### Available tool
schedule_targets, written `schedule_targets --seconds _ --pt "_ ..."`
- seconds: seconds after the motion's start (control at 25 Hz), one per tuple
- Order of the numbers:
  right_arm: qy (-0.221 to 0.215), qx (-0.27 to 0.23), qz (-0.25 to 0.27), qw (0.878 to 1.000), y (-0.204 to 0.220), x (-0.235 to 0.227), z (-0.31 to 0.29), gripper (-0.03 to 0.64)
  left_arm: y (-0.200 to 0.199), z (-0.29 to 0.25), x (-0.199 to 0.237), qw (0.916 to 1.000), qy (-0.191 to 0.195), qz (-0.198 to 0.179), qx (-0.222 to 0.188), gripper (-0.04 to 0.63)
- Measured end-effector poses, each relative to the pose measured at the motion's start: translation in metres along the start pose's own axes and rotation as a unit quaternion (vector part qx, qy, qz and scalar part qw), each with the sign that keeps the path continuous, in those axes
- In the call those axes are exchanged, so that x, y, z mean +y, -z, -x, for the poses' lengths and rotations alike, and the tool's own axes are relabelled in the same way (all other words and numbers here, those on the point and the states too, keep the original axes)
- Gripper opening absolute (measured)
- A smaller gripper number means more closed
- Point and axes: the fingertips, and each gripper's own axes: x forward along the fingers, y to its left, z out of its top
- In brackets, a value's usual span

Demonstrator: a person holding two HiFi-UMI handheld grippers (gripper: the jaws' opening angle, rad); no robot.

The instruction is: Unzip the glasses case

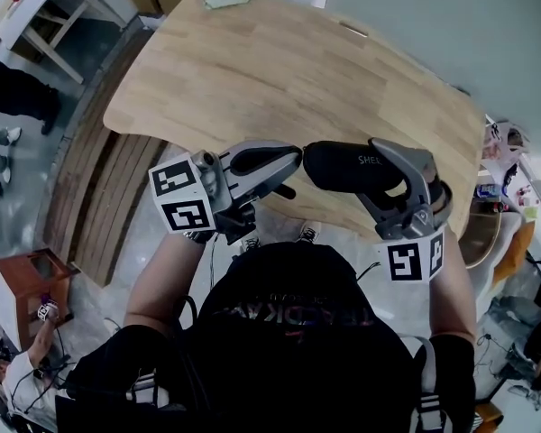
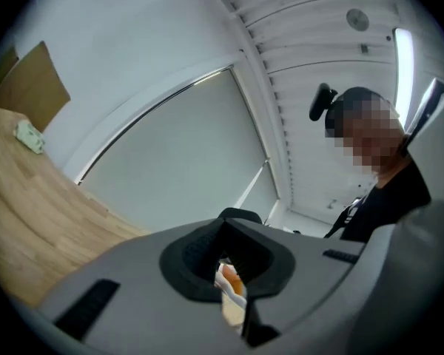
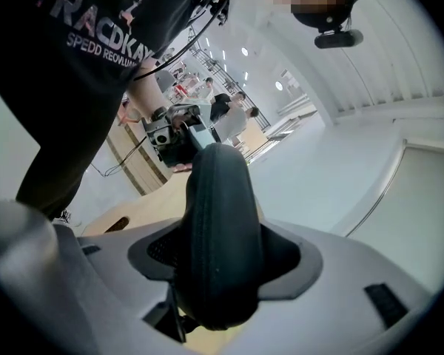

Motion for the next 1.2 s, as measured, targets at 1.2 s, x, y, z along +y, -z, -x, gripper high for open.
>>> schedule_targets --seconds 1.2 --pt "0.014 0.187 -0.002 0.982 0.042 0.018 -0.05 0.285 0.047 -0.024 0.007 0.9632 -0.132 -0.191 0.135 0.013"
